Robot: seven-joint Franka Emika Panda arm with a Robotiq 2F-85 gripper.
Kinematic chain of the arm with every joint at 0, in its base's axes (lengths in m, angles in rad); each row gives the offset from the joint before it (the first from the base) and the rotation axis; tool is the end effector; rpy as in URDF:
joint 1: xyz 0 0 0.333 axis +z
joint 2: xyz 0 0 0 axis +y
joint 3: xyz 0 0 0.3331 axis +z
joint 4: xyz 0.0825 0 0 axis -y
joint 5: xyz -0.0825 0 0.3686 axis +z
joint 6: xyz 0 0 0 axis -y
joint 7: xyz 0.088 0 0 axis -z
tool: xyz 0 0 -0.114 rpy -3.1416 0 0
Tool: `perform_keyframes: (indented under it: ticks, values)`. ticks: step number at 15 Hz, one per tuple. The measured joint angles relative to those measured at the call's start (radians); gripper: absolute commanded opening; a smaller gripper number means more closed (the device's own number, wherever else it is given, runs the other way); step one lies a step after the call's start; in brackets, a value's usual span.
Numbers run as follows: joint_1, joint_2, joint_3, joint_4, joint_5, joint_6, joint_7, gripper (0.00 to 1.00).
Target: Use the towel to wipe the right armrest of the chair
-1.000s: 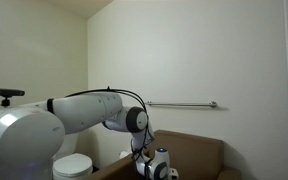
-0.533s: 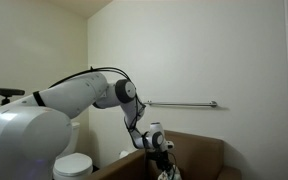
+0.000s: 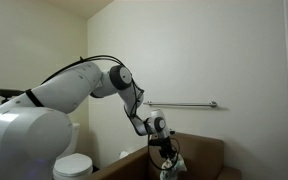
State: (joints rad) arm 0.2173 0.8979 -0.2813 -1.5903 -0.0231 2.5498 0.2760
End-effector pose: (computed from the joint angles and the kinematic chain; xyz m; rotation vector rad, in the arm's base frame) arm 0.7014 -0.0145 0.1435 2.9038 -0.3050 0.1678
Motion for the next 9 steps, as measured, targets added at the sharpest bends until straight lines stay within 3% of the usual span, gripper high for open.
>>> perform_keyframes:
  ticks: [3,9]
  values:
    - [-0.019,-0.002,-0.022,0.002,-0.033,0.014,0.007,0.08]
    - [-0.059,-0.110,-0.194,-0.043,-0.101,0.175,0.058,0.08]
